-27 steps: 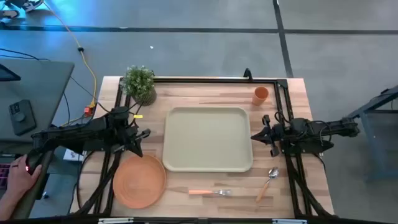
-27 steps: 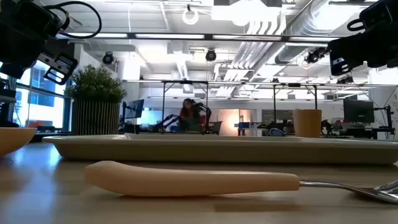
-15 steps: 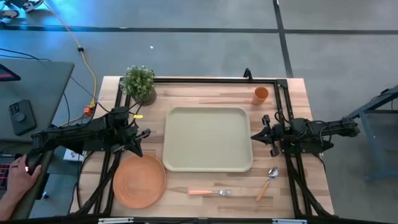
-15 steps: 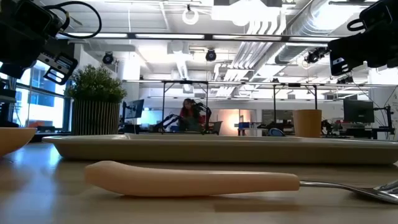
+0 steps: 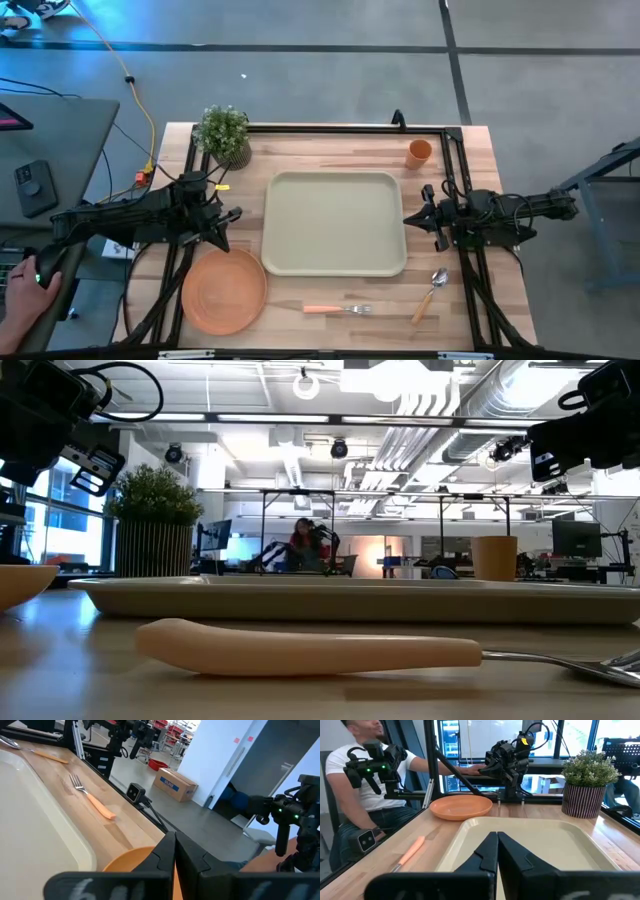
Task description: Pick and place plate/cup/fork/spoon on tray
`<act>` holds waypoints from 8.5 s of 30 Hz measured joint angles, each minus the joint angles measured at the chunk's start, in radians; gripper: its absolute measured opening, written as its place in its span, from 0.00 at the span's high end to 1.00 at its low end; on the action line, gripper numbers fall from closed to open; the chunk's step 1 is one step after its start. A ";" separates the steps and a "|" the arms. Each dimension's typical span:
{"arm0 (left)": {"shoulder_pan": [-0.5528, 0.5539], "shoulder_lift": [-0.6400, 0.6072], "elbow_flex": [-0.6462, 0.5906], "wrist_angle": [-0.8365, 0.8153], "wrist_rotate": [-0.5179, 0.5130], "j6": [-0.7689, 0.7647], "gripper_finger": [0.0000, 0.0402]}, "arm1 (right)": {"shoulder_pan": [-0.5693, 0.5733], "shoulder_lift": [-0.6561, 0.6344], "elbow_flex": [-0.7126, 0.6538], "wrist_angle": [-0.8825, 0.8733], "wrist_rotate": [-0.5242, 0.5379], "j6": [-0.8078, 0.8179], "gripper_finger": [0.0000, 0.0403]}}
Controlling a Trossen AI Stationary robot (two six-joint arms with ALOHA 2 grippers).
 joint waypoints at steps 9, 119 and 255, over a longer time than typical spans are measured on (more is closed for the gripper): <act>0.000 0.000 0.000 0.000 0.000 0.000 1.00 | 0.000 0.000 0.000 0.000 0.000 0.000 1.00; -0.002 0.000 -0.001 0.054 -0.069 -0.332 1.00 | 0.000 0.249 -0.002 0.256 0.452 0.227 0.65; -0.735 0.854 0.441 -0.705 -1.149 -0.592 0.97 | 0.105 1.366 0.719 -0.046 0.510 0.363 0.34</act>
